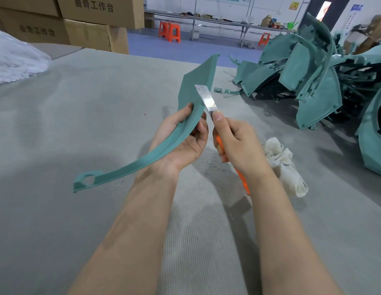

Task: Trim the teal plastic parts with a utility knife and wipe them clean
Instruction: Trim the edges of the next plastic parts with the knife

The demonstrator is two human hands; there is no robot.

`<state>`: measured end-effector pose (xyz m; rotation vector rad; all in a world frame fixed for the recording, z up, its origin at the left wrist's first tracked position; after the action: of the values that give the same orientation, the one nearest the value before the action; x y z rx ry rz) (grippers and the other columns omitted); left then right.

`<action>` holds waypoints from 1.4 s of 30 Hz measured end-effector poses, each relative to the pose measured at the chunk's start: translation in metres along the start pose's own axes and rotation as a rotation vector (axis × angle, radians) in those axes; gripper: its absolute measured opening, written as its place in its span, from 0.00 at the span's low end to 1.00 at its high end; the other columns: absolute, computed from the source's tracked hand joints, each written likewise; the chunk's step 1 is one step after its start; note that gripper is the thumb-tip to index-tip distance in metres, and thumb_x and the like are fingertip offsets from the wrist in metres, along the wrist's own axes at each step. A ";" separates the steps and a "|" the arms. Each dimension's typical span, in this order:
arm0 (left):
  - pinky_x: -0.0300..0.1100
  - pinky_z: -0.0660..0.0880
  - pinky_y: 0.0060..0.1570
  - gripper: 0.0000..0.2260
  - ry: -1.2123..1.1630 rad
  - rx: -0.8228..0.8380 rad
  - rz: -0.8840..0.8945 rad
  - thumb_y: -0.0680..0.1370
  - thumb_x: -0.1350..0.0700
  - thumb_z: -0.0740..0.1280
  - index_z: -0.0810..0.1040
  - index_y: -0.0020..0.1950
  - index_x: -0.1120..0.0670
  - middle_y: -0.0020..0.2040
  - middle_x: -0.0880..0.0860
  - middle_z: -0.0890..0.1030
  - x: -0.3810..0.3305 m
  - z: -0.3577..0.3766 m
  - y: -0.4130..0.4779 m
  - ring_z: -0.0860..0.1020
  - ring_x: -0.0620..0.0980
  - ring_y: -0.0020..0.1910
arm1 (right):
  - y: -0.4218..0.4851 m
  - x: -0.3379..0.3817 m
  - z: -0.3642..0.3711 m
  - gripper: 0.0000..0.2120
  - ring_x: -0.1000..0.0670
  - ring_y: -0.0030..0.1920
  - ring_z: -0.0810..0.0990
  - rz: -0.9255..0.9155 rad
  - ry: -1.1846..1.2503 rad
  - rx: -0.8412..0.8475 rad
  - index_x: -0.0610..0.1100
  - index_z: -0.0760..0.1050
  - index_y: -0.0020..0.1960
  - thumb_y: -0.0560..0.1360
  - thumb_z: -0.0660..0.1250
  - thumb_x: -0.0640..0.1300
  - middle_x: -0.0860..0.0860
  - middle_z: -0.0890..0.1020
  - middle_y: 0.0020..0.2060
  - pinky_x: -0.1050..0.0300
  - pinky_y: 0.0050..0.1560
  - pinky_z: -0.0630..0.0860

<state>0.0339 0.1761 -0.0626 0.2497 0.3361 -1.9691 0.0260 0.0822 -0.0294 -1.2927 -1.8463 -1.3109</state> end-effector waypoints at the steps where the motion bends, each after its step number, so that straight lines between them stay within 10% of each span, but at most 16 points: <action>1: 0.36 0.77 0.28 0.05 0.000 -0.007 0.005 0.68 0.62 0.69 0.80 0.40 0.63 0.36 0.56 0.79 0.000 0.000 0.000 0.79 0.48 0.28 | 0.000 0.000 0.001 0.26 0.53 0.23 0.70 0.000 -0.003 0.011 0.49 0.67 0.27 0.80 0.56 0.60 0.53 0.70 0.21 0.58 0.26 0.71; 18: 0.35 0.76 0.28 0.05 0.059 0.002 0.044 0.70 0.59 0.69 0.79 0.42 0.60 0.36 0.54 0.78 -0.008 0.001 0.001 0.77 0.46 0.28 | 0.000 0.000 -0.004 0.27 0.52 0.23 0.70 0.020 0.028 -0.077 0.44 0.68 0.29 0.79 0.55 0.61 0.52 0.71 0.21 0.58 0.26 0.69; 25: 0.35 0.76 0.26 0.16 0.047 -0.096 0.076 0.78 0.58 0.65 0.80 0.31 0.62 0.30 0.54 0.78 -0.012 -0.009 0.003 0.77 0.46 0.25 | -0.003 0.006 0.012 0.25 0.50 0.26 0.71 -0.016 -0.070 0.024 0.47 0.68 0.29 0.80 0.57 0.59 0.50 0.71 0.23 0.44 0.33 0.76; 33: 0.36 0.77 0.30 0.03 0.004 -0.130 0.109 0.66 0.62 0.68 0.75 0.34 0.60 0.30 0.53 0.76 -0.014 -0.011 0.001 0.77 0.47 0.26 | -0.005 0.012 0.020 0.25 0.48 0.27 0.73 -0.033 -0.113 0.088 0.44 0.69 0.30 0.80 0.57 0.59 0.49 0.72 0.24 0.42 0.35 0.76; 42: 0.34 0.74 0.24 0.09 -0.130 -0.150 0.095 0.78 0.59 0.66 0.77 0.39 0.60 0.37 0.55 0.78 -0.018 -0.017 -0.001 0.77 0.49 0.24 | -0.009 0.019 0.036 0.23 0.56 0.24 0.71 -0.064 -0.178 0.190 0.54 0.66 0.27 0.80 0.58 0.57 0.59 0.71 0.20 0.52 0.32 0.74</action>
<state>0.0412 0.1979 -0.0726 0.0403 0.3785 -1.8458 0.0140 0.1218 -0.0315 -1.2934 -2.0944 -1.0506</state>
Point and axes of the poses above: each hand's wrist, its own y-axis towards the middle knuckle, its own z-axis out of the palm, x = y × z, the point moved 9 cm from there along y, towards the middle knuckle
